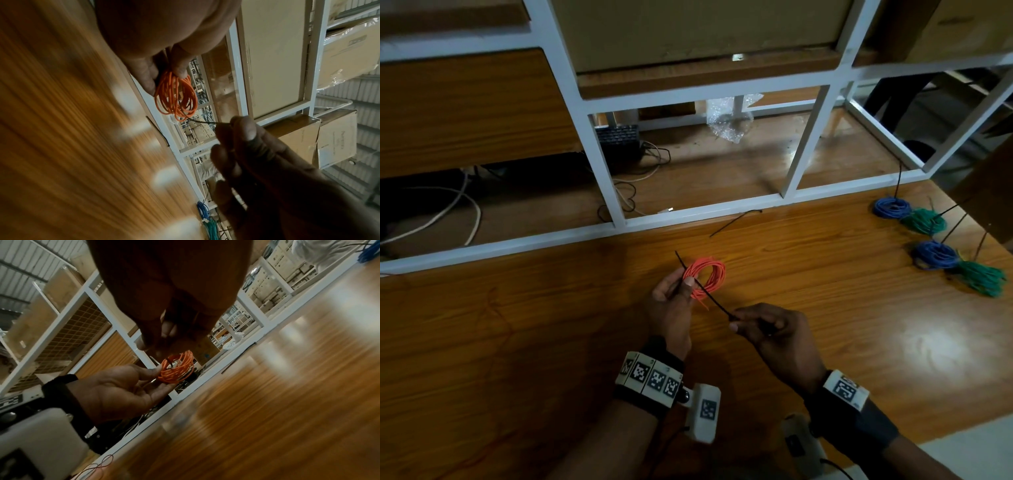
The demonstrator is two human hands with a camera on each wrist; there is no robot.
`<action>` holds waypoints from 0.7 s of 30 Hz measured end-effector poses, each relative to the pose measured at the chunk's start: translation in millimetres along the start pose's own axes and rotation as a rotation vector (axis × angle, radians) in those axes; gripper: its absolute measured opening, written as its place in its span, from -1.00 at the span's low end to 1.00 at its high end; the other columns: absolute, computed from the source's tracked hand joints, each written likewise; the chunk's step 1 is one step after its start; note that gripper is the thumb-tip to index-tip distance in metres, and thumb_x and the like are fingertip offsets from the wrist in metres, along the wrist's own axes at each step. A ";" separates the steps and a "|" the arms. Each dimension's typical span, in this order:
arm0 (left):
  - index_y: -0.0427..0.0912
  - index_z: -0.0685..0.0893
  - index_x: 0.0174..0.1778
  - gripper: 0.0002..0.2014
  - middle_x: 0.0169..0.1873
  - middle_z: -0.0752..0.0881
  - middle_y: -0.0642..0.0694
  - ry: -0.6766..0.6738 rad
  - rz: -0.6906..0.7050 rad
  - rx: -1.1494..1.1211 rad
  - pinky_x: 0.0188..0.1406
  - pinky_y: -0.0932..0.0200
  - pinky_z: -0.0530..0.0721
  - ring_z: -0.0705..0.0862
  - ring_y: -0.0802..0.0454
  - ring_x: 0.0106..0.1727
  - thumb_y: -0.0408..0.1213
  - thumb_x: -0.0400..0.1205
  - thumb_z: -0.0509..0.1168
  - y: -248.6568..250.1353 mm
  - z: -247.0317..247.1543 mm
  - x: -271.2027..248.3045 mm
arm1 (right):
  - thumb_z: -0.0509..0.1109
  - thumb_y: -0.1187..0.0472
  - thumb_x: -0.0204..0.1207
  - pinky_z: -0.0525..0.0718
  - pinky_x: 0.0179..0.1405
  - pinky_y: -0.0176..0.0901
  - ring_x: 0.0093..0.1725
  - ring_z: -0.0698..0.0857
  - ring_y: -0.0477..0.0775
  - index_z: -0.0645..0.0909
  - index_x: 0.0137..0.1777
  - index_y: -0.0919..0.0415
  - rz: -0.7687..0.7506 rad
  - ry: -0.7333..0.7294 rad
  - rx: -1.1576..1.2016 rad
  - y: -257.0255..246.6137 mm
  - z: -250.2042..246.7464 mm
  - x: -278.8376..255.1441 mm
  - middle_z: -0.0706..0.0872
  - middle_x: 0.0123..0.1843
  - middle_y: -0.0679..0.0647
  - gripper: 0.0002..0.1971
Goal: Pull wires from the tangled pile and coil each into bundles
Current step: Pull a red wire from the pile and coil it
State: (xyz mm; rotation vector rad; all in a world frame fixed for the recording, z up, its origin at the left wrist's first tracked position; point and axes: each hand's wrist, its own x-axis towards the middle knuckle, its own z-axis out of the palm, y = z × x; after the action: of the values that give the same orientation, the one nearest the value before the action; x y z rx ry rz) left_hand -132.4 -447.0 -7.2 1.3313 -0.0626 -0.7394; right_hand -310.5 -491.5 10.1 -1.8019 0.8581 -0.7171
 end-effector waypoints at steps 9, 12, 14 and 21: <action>0.24 0.74 0.15 -0.77 0.07 0.79 0.23 -0.140 0.340 0.452 0.10 0.11 0.78 0.77 0.25 0.12 -0.14 0.61 0.42 -8.3 -14.3 -5.9 | 0.56 0.15 0.63 0.73 -0.11 -0.42 0.03 0.82 -0.34 0.81 0.19 -0.05 -0.158 0.155 -0.046 -35.3 2.0 27.3 0.83 0.01 -0.40 -0.83; 0.04 0.74 0.28 -0.68 0.10 0.80 0.14 -0.137 0.432 0.514 0.11 0.00 0.81 0.78 0.19 0.13 -0.09 0.61 0.35 -4.3 -13.3 -8.9 | 0.58 0.18 0.62 0.77 -0.17 -0.37 -0.08 0.82 -0.34 0.76 0.26 0.13 -0.173 0.199 -0.060 -45.4 4.0 43.1 0.86 -0.08 -0.23 -0.76; 0.00 0.73 0.30 -0.67 0.12 0.80 0.07 -0.130 0.447 0.522 0.10 -0.06 0.81 0.78 0.14 0.13 -0.09 0.62 0.33 0.3 -12.1 -9.3 | 0.59 0.13 0.61 0.80 -0.23 -0.20 -0.16 0.83 -0.30 0.76 0.16 0.10 -0.158 0.208 -0.092 -48.2 7.0 50.8 0.86 -0.16 -0.16 -0.82; -0.05 0.73 0.31 -0.72 0.15 0.80 0.03 -0.118 0.443 0.564 0.13 0.04 0.79 0.76 0.18 0.15 -0.19 0.69 0.36 15.1 -14.8 -5.3 | 0.61 0.22 0.58 0.82 -0.16 -0.22 -0.06 0.83 -0.31 0.83 0.10 -0.10 -0.141 0.069 -0.100 -53.2 11.9 47.6 0.85 -0.07 -0.30 -0.80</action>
State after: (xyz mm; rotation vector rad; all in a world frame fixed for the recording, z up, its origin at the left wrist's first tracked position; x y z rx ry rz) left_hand -123.1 -430.8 4.1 1.7241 -0.6812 -0.4280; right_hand -261.3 -509.5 60.0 -1.9519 0.8305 -0.8439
